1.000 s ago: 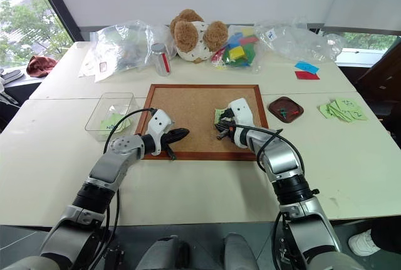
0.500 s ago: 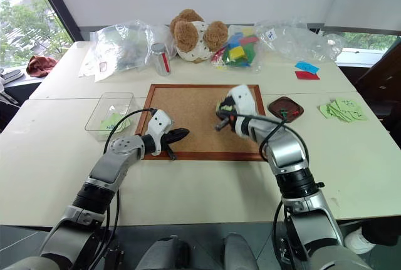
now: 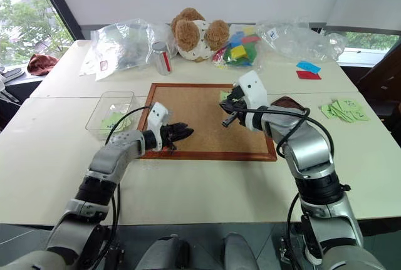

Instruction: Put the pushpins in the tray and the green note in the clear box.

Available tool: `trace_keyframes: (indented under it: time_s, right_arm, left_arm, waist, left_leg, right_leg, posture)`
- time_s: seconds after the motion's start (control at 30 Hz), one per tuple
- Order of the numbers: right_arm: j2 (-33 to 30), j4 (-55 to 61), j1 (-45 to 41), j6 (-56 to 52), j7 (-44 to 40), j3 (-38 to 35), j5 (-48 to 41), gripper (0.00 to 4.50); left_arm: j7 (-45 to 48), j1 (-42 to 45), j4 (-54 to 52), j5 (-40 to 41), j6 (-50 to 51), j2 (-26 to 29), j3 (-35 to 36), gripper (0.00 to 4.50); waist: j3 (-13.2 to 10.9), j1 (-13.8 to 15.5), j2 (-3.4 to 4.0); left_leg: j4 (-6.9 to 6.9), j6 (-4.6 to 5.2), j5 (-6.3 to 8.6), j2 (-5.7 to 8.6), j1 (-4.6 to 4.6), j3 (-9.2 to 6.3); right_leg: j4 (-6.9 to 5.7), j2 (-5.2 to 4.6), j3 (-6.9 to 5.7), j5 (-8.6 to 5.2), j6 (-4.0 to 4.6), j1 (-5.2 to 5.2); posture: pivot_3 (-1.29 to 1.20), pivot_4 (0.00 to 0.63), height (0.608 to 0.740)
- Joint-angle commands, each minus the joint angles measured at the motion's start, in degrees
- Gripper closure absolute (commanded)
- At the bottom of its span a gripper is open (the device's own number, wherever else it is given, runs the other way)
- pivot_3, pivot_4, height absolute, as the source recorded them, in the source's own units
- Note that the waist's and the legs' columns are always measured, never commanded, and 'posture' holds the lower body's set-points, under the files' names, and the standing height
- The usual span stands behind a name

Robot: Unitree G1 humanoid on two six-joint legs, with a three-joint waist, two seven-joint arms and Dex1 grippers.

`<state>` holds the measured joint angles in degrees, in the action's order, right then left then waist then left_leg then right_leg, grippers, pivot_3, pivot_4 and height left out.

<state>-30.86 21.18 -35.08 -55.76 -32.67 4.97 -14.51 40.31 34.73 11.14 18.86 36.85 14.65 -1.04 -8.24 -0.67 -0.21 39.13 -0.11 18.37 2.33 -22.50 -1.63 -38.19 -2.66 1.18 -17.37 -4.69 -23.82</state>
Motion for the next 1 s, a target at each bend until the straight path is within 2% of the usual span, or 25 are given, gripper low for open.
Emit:
trace_keyframes:
  time_s: [0.03, 0.1, 0.2, 0.37, 0.53, 0.8, 0.93, 1.0]
  right_arm:
    - [-1.84, 5.04, -0.65, -1.41, -0.74, -1.69, -1.74, 4.5]
    - [-2.4, 6.17, -0.79, -2.13, -0.96, -1.95, -2.47, 4.5]
    - [-3.17, 7.49, -0.76, -2.77, -1.49, -2.1, -3.64, 4.5]
    - [-4.2, 9.49, -1.42, -3.08, -2.22, -0.89, -4.8, 4.5]
    - [-5.07, 10.89, -1.86, -2.61, -3.04, 0.82, -5.34, 4.5]
    - [-5.41, 12.08, -2.0, -2.11, -3.54, 2.66, -5.34, 4.5]
    - [-5.42, 12.2, -1.94, -2.15, -3.55, 2.75, -5.33, 4.5]
    - [-5.32, 12.31, -1.92, -2.25, -3.42, 2.79, -5.34, 4.5]
  left_arm:
    - [-3.29, 6.2, -1.75, 8.51, 7.26, -2.35, 7.73, 0.88]
    - [-6.24, 9.11, 0.07, 12.83, 11.33, -4.55, 12.19, 0.04]
    - [-12.44, 13.61, 4.09, 20.07, 17.42, -8.4, 20.2, 0.04]
    - [-20.56, 17.24, 9.25, 26.68, 26.13, -12.95, 26.26, 0.04]
    - [-26.15, 18.92, 11.31, 31.2, 32.03, -16.19, 29.26, 0.04]
    - [-29.97, 19.13, 9.44, 35.16, 37.35, -20.05, 29.21, 0.04]
    - [-31.16, 18.87, 8.65, 36.29, 38.07, -20.59, 29.02, 1.68]
    - [-31.58, 18.65, 8.38, 36.75, 38.21, -20.63, 29.13, 2.73]
  waist:
    - [-0.01, 0.01, -0.01]
    - [-0.01, 0.01, -0.01]
    - [-0.02, -0.03, -0.03]
    - [-0.06, -0.04, -0.09]
    - [-0.12, -0.01, -0.2]
    - [-0.13, 0.0, -0.21]
    - [-0.13, -0.02, -0.21]
    - [-0.13, 0.01, -0.21]
  left_leg:
    - [0.0, -0.15, -0.09, 0.0, -0.05, 0.0]
    - [-0.01, -0.17, -0.09, 0.0, -0.07, 0.01]
    - [-0.01, -0.16, -0.09, 0.01, -0.1, 0.02]
    - [-0.01, -0.19, -0.11, 0.01, -0.11, 0.02]
    - [0.0, -0.24, -0.14, 0.01, -0.11, 0.02]
    - [-0.01, -0.28, -0.16, 0.02, -0.11, 0.02]
    - [-0.01, -0.32, -0.18, 0.02, -0.1, 0.02]
    - [-0.01, -0.33, -0.18, 0.02, -0.1, 0.02]
  right_leg:
    - [0.0, 0.0, 0.0, 0.0, 0.0, -0.05]
    - [0.01, 0.0, 0.01, 0.0, 0.0, -0.06]
    - [0.04, 0.0, 0.0, 0.0, -0.01, -0.09]
    - [0.02, 0.01, 0.0, 0.0, -0.01, -0.13]
    - [0.01, 0.01, 0.0, 0.0, -0.01, -0.15]
    - [0.01, 0.01, 0.01, 0.0, -0.01, -0.16]
    - [0.0, 0.01, 0.02, 0.0, -0.01, -0.16]
    - [-0.01, 0.01, 0.02, 0.01, -0.01, -0.17]
  posture:
    - [0.0, 0.15, 0.74]
    - [0.0, 0.15, 0.74]
    - [0.0, 0.15, 0.74]
    - [0.0, 0.15, 0.74]
    - [0.0, 0.15, 0.74]
    - [0.0, 0.15, 0.74]
    - [0.0, 0.15, 0.74]
    - [0.0, 0.15, 0.74]
